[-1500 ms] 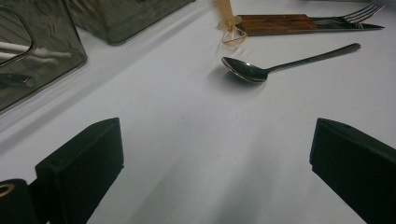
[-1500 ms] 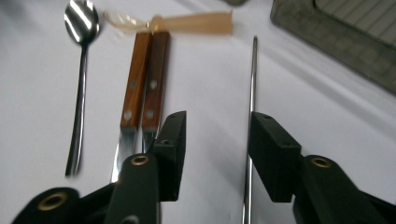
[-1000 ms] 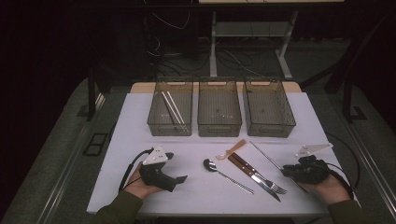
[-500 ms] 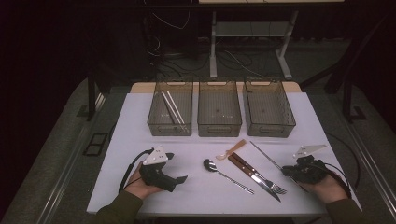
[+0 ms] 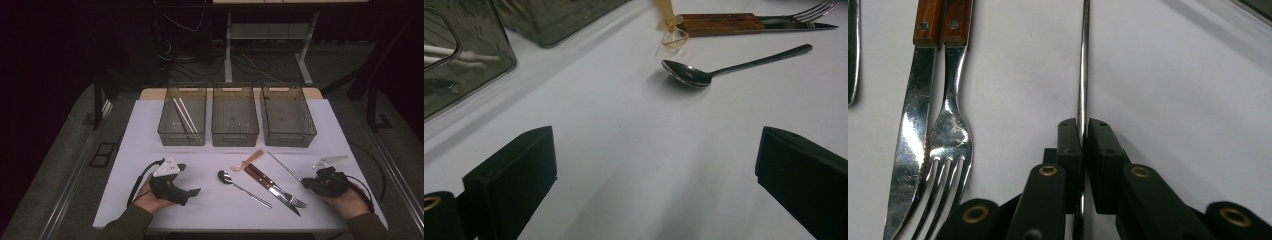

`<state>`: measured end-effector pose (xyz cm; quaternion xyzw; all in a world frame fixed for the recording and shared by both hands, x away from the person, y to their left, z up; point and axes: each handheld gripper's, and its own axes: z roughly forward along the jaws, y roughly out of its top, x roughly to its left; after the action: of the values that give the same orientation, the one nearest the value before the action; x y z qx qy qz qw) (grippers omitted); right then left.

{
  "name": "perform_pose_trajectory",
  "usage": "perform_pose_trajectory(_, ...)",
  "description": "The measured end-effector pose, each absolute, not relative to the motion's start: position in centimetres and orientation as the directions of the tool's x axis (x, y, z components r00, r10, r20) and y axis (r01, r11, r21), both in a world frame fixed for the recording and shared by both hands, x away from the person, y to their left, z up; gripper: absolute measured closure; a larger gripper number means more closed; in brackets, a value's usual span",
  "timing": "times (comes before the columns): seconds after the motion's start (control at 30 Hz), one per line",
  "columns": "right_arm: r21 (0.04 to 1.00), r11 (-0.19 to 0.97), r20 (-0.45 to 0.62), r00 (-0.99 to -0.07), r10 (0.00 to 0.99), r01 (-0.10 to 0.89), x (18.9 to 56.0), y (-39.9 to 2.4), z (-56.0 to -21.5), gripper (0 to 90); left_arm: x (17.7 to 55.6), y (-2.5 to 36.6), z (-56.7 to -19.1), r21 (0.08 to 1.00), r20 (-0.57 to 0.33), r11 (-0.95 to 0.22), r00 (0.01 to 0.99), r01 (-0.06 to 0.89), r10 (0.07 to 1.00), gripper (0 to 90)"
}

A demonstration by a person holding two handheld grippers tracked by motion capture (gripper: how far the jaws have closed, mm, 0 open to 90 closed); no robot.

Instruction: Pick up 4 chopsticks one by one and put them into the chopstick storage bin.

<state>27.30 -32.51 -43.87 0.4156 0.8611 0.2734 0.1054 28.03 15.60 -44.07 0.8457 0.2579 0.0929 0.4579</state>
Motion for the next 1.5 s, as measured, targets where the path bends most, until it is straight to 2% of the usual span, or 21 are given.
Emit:
perform_pose_trajectory(0.3, 0.569, 0.487, 0.078, -0.633, 0.77, 0.663, 27.5, -32.9, -43.8, 85.3, 28.1, 15.6, -44.1, 0.822, -0.08, -0.448, 0.851, 0.351, 0.52, 1.9)
perform_pose_trajectory(0.63, 0.62, 0.481, 0.101, -0.671, 0.735, 0.62, 27.4, -33.4, -42.7, 85.3, 28.1, 15.6, -44.1, 0.824, -0.079, -0.446, 0.851, 0.349, 0.519, 1.9)
perform_pose_trajectory(1.5, 0.786, 0.333, 0.169, -0.699, 0.695, 0.521, 27.1, -35.5, -39.6, 85.2, 28.1, 15.6, -44.1, 0.823, -0.081, -0.445, 0.847, 0.354, 0.525, 2.0)
